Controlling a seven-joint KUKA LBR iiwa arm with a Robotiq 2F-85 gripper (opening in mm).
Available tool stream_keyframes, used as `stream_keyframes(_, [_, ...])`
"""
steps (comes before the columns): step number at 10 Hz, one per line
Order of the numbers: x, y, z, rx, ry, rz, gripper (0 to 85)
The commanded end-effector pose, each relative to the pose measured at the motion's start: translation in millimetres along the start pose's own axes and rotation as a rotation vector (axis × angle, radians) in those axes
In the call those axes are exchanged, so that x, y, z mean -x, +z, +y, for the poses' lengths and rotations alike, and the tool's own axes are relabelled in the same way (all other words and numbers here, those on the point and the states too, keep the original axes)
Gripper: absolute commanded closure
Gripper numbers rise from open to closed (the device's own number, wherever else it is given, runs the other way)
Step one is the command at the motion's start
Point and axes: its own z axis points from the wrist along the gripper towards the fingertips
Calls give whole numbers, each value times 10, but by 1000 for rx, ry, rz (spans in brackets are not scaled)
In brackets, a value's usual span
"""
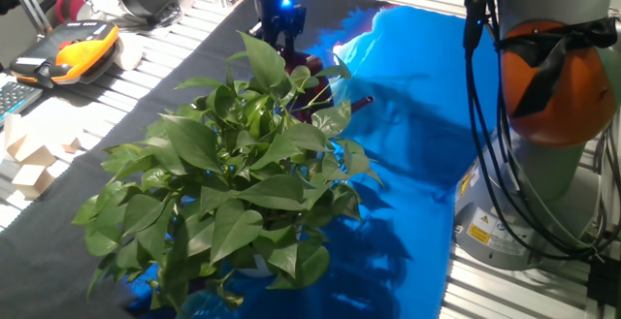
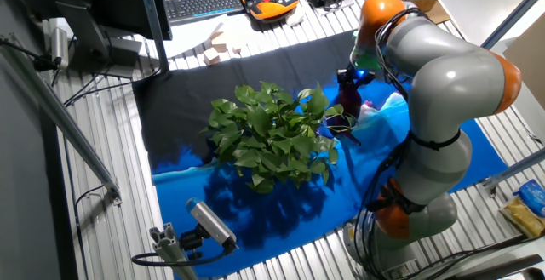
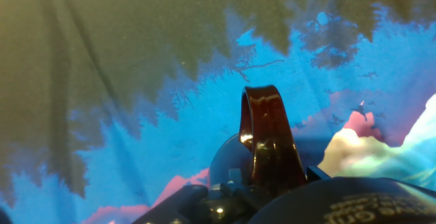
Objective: Water the plant
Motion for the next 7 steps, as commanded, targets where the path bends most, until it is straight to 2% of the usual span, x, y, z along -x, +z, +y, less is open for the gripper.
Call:
stream_keyframes(1, [1,-40,-1,22,23,12,850])
stream_keyframes(2, [5,-94,-13,36,48,18,850])
stream_keyframes(3, [24,-151,-41,47,57,35,850])
stream_keyframes(4, [38,-206,-58,48,83,45,850])
stream_keyframes(7, [18,-339,-96,39,172,38,850])
